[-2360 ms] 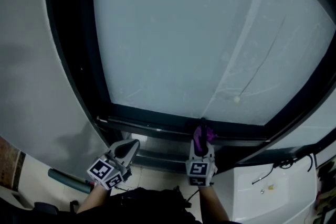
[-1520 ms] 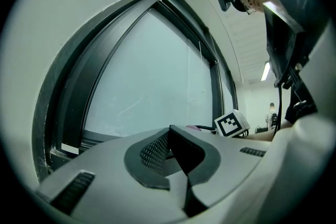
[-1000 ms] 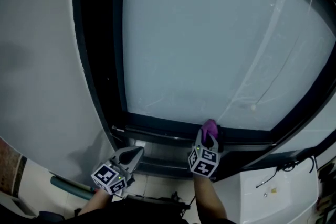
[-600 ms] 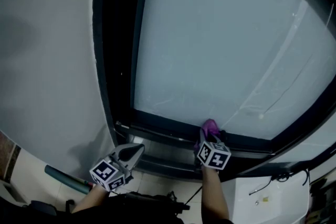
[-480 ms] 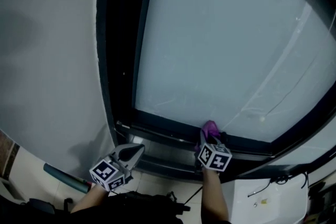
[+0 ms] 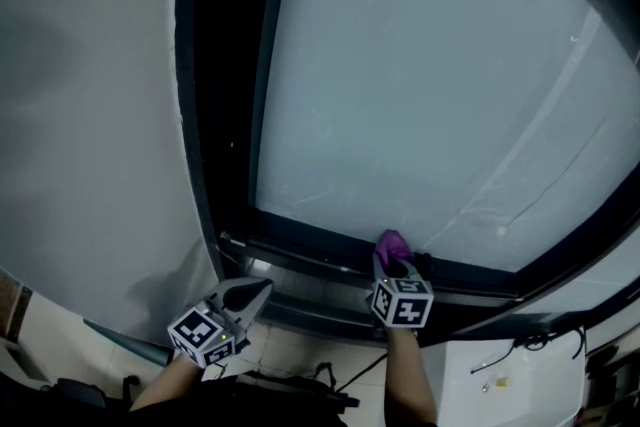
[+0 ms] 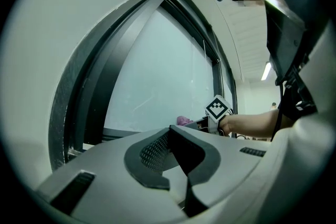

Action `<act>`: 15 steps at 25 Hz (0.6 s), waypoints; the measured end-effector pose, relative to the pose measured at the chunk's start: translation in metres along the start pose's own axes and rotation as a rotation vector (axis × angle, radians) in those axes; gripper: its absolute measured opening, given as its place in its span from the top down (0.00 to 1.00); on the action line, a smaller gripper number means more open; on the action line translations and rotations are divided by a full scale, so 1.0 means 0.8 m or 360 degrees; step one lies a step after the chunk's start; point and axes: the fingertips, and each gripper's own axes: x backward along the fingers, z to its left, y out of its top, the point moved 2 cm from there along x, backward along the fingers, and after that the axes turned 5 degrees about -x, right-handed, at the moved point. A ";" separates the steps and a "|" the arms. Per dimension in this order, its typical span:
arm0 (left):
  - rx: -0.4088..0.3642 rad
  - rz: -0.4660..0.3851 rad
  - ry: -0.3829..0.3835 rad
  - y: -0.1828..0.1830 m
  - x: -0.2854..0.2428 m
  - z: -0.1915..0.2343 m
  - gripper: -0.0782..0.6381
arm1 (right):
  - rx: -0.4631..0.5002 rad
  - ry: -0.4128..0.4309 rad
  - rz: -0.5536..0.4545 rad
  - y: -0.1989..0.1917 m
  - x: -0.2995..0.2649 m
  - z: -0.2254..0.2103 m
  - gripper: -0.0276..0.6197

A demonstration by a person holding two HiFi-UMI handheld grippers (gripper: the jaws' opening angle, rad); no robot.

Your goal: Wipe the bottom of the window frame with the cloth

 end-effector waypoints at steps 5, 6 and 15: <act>0.0029 0.0007 0.0102 -0.001 0.003 0.005 0.89 | -0.0008 0.0116 0.0027 0.000 -0.005 0.013 0.84; 0.0033 0.0004 0.0119 0.000 0.004 0.003 0.89 | -0.0019 0.0138 0.0031 -0.001 -0.005 0.014 0.84; 0.0030 -0.0014 0.0286 0.006 0.023 0.007 0.89 | -0.0038 0.0294 0.0059 0.005 -0.015 0.027 0.84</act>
